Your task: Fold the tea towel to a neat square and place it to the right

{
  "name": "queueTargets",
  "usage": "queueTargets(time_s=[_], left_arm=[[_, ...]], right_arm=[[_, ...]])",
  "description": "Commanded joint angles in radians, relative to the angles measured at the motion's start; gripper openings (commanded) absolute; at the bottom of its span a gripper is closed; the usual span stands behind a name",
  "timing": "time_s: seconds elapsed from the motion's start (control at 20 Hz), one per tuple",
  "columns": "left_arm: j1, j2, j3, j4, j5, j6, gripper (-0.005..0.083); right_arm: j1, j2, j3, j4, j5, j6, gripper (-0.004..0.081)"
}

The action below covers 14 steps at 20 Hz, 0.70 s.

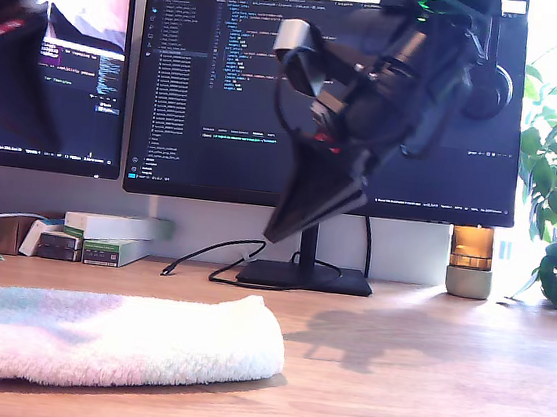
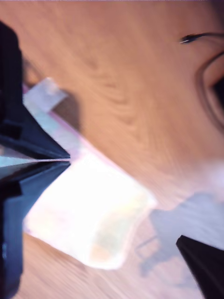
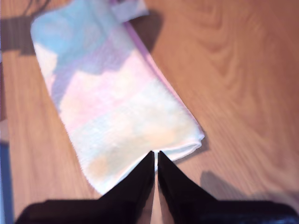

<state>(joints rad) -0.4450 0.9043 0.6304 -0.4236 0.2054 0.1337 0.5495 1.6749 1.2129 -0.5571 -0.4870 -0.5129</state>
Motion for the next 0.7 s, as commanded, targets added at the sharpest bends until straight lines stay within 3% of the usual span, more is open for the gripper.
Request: queueTargets(time_s=[0.0, 0.1, 0.2, 0.35, 0.65], left_arm=[[-0.002, -0.063, -0.048, 0.029, 0.013, -0.006, -0.0019], [-0.001, -0.136, -0.093, 0.051, 0.037, -0.033, -0.0019], [-0.001, -0.207, -0.111, 0.044, 0.047, -0.070, -0.0019], [0.000, -0.257, -0.111, -0.040, 0.048, -0.112, -0.0019], [0.000, -0.189, -0.111, -0.103, 0.050, -0.134, -0.0019]], right_arm=[[-0.003, -0.108, -0.109, 0.129, 0.034, 0.042, -0.0011], [-0.003, -0.196, -0.225, 0.261, 0.047, 0.089, -0.0011], [-0.003, -0.274, -0.313, 0.314, 0.047, 0.099, -0.0011], [-0.003, -0.291, -0.330, 0.243, -0.001, 0.072, -0.0011], [0.006, -0.251, -0.330, 0.276, -0.027, -0.006, -0.0011]])
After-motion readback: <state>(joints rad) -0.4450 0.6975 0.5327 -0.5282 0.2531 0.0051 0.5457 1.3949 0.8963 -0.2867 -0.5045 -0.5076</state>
